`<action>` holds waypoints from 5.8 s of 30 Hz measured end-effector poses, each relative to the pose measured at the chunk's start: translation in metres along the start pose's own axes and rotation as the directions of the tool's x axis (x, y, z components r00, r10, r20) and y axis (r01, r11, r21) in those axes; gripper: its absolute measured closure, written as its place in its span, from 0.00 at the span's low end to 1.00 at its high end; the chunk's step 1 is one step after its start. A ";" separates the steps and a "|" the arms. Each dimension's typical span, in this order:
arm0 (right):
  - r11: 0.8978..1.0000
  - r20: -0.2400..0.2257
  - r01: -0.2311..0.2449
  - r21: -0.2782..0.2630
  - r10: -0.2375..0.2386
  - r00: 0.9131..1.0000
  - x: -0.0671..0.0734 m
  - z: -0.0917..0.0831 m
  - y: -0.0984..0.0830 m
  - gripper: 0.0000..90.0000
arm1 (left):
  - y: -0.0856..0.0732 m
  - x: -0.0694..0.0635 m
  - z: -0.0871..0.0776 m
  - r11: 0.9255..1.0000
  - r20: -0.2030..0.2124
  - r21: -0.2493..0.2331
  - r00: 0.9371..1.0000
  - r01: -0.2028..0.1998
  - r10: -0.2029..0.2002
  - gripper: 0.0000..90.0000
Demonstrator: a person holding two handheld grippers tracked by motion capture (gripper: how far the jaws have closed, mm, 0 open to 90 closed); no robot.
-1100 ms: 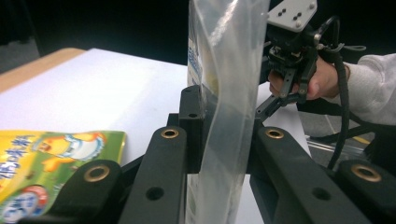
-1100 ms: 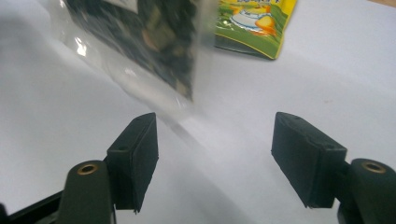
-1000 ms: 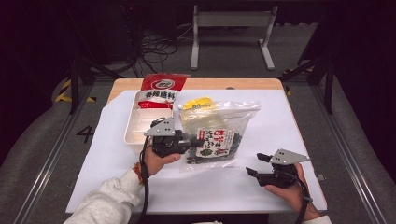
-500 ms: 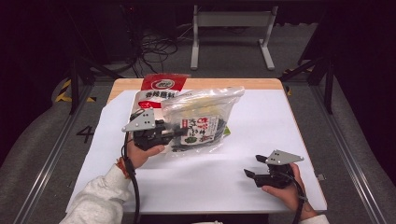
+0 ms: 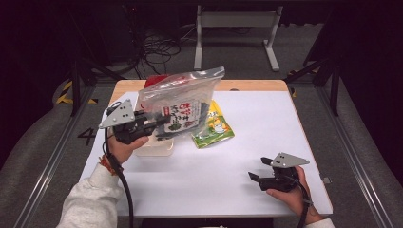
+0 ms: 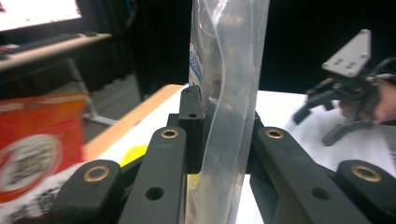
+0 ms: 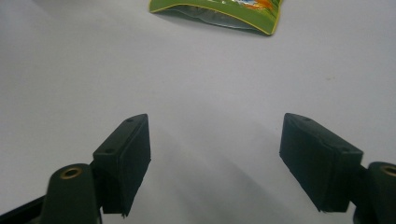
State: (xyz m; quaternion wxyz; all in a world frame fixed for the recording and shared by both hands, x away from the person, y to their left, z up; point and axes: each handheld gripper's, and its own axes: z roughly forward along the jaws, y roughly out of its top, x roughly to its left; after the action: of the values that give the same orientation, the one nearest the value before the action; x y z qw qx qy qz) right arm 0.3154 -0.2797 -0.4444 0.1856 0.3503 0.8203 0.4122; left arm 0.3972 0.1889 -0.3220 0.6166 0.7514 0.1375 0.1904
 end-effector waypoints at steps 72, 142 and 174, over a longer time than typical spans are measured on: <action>0.996 0.010 0.079 0.039 -0.079 0.997 0.014 0.007 -0.002 0.21 | -0.070 0.072 -0.009 0.991 -0.199 0.085 0.976 0.102 -0.083 0.88; 0.999 -0.037 -0.003 -0.053 0.002 0.999 -0.011 0.042 0.047 0.76 | -0.095 0.056 -0.027 0.958 -0.325 0.255 0.945 0.133 -0.044 0.68; 0.995 -0.001 -0.104 -0.004 0.104 0.995 -0.056 0.118 0.086 0.54 | -0.109 -0.063 -0.063 0.937 -0.222 0.325 0.974 0.125 -0.053 0.32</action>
State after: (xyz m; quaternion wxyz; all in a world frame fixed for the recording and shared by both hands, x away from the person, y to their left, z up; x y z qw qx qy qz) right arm 0.4595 -0.2202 -0.4436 0.1644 0.3920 0.8003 0.4229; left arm 0.3156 0.2385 -0.4253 0.4692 0.8143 0.2662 0.2141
